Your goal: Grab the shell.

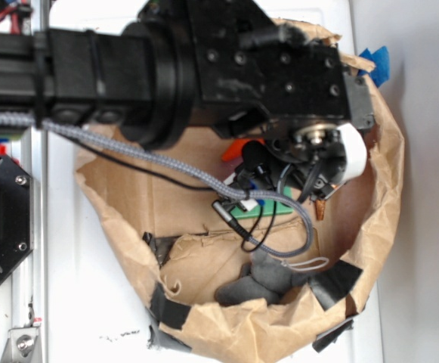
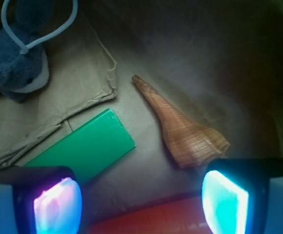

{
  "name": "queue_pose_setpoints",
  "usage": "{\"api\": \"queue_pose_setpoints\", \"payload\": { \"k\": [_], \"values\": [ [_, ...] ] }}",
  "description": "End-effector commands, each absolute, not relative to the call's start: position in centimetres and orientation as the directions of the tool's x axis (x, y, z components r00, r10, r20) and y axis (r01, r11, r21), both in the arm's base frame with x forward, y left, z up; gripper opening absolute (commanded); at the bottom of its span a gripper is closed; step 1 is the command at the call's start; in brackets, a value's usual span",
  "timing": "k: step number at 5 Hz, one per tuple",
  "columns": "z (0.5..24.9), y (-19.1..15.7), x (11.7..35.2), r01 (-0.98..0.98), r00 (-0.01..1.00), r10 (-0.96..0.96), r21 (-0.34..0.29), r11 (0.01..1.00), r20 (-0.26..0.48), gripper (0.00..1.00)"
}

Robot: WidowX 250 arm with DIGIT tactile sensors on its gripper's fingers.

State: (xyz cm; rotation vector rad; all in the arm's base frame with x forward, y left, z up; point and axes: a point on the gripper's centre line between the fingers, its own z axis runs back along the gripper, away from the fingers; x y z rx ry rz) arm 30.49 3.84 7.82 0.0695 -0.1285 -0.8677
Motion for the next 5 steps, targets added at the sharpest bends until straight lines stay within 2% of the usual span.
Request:
{"api": "queue_pose_setpoints", "payload": {
  "k": [1,3,5],
  "values": [
    [9.8,3.6,31.3,0.752,0.625,-0.773,0.184,0.634,0.111,1.0],
    [9.8,3.6,31.3,0.752,0.625,-0.773,0.184,0.634,0.111,1.0],
    [8.6,4.9,33.3,0.78,0.586,-0.805,0.202,0.592,0.095,1.0]
  ]
}}
